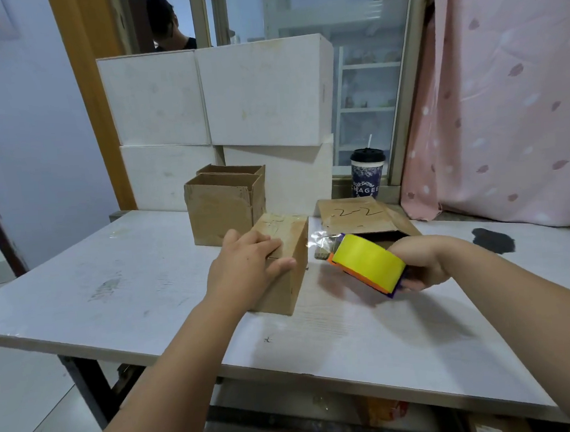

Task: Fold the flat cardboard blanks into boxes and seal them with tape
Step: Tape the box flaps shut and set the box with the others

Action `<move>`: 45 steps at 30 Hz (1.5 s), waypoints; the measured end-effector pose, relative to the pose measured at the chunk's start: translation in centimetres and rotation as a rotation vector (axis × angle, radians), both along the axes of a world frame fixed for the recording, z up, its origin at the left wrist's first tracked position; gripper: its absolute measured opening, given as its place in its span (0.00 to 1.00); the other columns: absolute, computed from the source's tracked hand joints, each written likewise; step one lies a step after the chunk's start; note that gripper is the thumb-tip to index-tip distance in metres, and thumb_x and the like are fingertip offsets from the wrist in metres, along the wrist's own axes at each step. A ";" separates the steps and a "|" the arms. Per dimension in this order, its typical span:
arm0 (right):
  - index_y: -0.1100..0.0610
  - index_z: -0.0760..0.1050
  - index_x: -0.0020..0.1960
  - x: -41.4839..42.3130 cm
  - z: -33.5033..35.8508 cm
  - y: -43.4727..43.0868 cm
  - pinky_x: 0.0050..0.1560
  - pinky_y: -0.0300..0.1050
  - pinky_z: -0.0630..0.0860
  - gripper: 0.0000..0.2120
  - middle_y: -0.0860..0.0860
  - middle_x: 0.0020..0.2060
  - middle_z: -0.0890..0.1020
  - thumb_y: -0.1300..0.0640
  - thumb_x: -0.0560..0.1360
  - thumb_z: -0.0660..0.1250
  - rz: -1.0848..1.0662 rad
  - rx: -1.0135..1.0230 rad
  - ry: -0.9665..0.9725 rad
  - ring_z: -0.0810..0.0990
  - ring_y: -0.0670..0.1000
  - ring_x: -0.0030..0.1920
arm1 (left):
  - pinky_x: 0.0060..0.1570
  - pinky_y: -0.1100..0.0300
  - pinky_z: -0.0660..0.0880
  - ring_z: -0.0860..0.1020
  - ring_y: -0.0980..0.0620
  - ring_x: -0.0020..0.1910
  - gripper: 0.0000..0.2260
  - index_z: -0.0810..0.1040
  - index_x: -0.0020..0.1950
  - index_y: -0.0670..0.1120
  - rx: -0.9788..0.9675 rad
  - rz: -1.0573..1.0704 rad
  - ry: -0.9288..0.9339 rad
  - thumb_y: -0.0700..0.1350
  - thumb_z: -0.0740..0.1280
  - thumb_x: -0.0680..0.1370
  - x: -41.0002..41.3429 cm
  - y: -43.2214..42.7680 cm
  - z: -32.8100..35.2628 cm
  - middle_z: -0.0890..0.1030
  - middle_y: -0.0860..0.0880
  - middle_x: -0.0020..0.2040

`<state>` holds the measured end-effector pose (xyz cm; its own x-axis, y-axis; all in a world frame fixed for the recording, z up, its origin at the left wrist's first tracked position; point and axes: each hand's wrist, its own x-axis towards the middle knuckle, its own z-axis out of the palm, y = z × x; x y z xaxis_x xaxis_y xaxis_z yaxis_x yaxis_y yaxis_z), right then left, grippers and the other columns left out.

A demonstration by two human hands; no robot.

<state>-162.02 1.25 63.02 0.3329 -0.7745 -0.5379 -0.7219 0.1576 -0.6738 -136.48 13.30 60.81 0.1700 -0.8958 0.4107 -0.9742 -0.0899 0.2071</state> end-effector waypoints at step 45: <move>0.38 0.56 0.73 12.2 -1.2 4.2 0.57 0.40 0.73 0.29 0.44 0.57 0.66 0.47 0.77 0.66 -0.053 -1.100 -0.717 0.69 0.35 0.56 | 0.25 0.68 0.71 0.74 0.60 0.25 0.23 0.74 0.28 0.47 -0.476 -0.004 1.222 0.65 0.66 0.72 -1.8 -1.0 5.6 0.77 0.53 0.25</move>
<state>-149.82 5.48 61.79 0.2347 -0.7125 0.6613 -0.1627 -0.6995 -0.6959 -138.32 12.30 66.38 0.6530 -0.7080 0.2687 -0.1360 0.2395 0.9613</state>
